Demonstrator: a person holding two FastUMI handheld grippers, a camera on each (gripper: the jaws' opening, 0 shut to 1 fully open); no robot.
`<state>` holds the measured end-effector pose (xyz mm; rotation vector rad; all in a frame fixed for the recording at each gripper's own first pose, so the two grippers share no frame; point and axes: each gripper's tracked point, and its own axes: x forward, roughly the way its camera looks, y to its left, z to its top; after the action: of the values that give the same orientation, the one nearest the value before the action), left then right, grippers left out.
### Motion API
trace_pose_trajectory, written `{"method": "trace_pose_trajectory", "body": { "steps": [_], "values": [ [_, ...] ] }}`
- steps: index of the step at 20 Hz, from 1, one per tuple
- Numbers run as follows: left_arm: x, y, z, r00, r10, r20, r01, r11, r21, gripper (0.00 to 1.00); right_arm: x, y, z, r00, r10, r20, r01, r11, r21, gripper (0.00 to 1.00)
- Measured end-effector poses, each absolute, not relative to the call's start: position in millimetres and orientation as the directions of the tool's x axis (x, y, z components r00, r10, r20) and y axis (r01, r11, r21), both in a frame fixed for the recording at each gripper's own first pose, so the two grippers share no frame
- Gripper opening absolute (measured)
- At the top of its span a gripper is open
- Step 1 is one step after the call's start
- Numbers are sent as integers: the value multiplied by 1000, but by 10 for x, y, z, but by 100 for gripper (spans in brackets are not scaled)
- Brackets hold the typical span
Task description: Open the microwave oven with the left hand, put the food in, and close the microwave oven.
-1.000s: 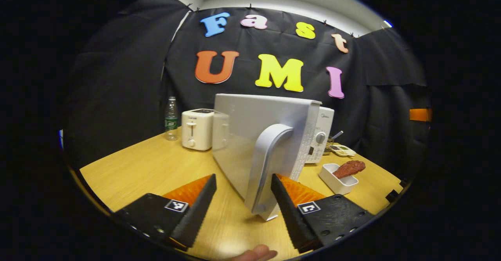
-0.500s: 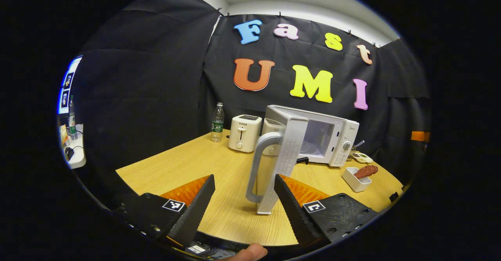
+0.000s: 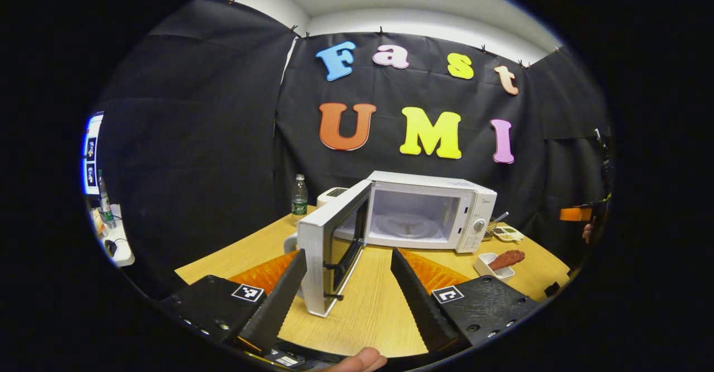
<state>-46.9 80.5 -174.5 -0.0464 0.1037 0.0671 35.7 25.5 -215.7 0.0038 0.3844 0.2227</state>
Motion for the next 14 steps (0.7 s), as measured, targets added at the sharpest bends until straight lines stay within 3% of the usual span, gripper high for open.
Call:
{"method": "trace_pose_trajectory", "body": {
  "steps": [1, 3, 5, 6, 7, 10, 11, 13, 14],
  "values": [
    [-447, 726, -1634, 995, 50, -91, -54, 998, -44, 93, 446, 280, -2191, 890, 231, -393, -224, 973, 63, 100],
    [-351, 585, -1396, 998, 30, -56, -32, 999, -37, 93, 612, 305, -2285, 864, 251, -436, -236, 968, 90, 94],
    [-257, 504, -1180, 999, 25, -28, -25, 1000, -19, 93, 770, 347, -2427, 824, 283, -491, -257, 959, 121, 100],
    [-216, 435, -1075, 1000, 16, -9, -16, 1000, -9, 93, 832, 366, -2520, 796, 301, -525, -270, 953, 137, 100],
    [-167, 387, -986, 1000, 12, 5, -12, 1000, 1, 93, 877, 386, -2620, 763, 324, -560, -286, 945, 158, 94],
    [4, 242, -811, 999, 12, 36, -14, 999, 32, 93, 983, 479, -2948, 640, 403, -654, -317, 914, 253, 100],
    [38, 184, -808, 999, 8, 34, -10, 999, 44, 93, 994, 518, -3071, 589, 439, -678, -328, 897, 296, 91],
    [116, 138, -798, 999, 19, 35, -21, 998, 64, 94, 1007, 583, -3267, 500, 504, -704, -331, 863, 382, 96],
    [135, 121, -805, 999, 22, 31, -24, 997, 72, 94, 1022, 607, -3348, 465, 530, -709, -333, 847, 415, 84]
  ]
}}
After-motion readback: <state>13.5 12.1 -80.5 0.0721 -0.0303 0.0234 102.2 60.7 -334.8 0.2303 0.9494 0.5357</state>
